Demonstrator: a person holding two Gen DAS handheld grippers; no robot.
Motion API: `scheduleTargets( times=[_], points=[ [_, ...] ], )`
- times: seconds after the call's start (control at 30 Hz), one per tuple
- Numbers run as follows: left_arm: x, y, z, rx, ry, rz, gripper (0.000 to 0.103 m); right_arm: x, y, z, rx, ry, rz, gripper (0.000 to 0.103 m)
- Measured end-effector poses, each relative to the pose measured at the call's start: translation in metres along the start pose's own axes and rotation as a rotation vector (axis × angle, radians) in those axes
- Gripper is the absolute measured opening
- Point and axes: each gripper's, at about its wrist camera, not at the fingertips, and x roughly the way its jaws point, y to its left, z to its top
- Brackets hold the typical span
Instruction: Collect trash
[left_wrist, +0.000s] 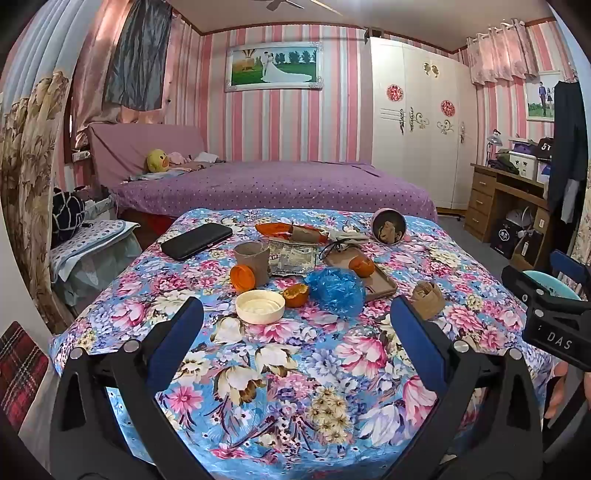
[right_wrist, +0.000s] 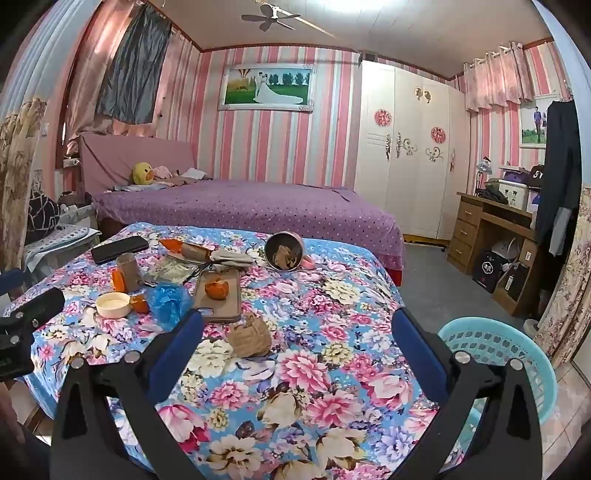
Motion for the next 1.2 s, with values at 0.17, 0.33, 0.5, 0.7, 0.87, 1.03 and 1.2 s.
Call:
scheduleTargets(
  times=[0.17,0.33,0.5,0.7,0.87,1.03,1.2],
  points=[
    [-0.0007,0.0001,0.0001,-0.002,-0.006,0.002,0.098,-0.0027,-0.0009,0.0008,0.001,-0.012,-0.001,0.099],
    [-0.0001,-0.0001,0.0000,-0.002,-0.003,0.000,0.098,-0.0026,-0.0019,0.0000,0.004,-0.016,0.000,0.099],
    [-0.0008,-0.0011,0.0002,0.002,-0.007,0.001,0.098,-0.0033,-0.0008,0.0008,0.002,-0.018,-0.002,0.099],
    [-0.0004,0.0003,0.0001,-0.001,-0.008,0.001,0.098,-0.0049,-0.0035,0.0019,0.001,-0.022,-0.004,0.099],
    [-0.0004,0.0004,0.0001,-0.002,-0.008,0.000,0.098,-0.0056,-0.0040,0.0012,-0.002,-0.023,-0.004,0.099],
    [-0.0005,0.0005,0.0001,-0.002,-0.008,0.000,0.098,-0.0048,-0.0039,0.0006,-0.003,-0.021,-0.004,0.099],
    [-0.0006,0.0005,0.0001,-0.002,-0.010,0.000,0.098,-0.0049,-0.0029,0.0007,-0.003,-0.021,-0.004,0.099]
  ],
)
